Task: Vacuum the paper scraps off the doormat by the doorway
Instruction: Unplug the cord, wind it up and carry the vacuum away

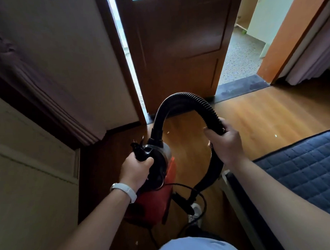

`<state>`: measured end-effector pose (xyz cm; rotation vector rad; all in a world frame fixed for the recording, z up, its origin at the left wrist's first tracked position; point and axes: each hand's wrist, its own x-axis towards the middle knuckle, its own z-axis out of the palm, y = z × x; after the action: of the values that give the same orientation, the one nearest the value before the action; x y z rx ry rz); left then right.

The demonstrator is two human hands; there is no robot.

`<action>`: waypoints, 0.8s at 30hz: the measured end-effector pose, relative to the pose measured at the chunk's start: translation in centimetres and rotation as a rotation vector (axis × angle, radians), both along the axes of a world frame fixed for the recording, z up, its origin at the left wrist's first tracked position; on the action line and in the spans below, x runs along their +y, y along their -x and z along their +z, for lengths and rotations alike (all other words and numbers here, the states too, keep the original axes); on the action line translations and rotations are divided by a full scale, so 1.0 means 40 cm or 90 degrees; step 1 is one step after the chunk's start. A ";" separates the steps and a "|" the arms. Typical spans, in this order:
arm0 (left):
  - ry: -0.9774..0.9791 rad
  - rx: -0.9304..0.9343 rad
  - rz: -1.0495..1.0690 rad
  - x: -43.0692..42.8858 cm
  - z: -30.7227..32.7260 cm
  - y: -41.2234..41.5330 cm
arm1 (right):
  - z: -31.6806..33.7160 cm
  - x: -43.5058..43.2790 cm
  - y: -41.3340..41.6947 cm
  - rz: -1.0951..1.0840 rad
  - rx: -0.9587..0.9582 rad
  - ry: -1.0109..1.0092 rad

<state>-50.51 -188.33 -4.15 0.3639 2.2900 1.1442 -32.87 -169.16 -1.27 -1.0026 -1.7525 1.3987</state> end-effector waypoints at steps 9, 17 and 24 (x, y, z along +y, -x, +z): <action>-0.015 0.036 0.023 0.287 0.043 0.113 | 0.045 0.280 0.102 -0.007 0.032 -0.017; -0.052 0.045 -0.012 0.477 0.057 0.205 | 0.058 0.441 0.159 -0.058 0.020 -0.047; -0.058 0.005 -0.098 0.654 -0.002 0.321 | 0.031 0.559 0.215 -0.133 -0.022 -0.064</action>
<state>-63.35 -162.16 -4.25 0.5698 2.1790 1.1718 -41.48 -146.78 -0.01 -1.1255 -1.6709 1.1588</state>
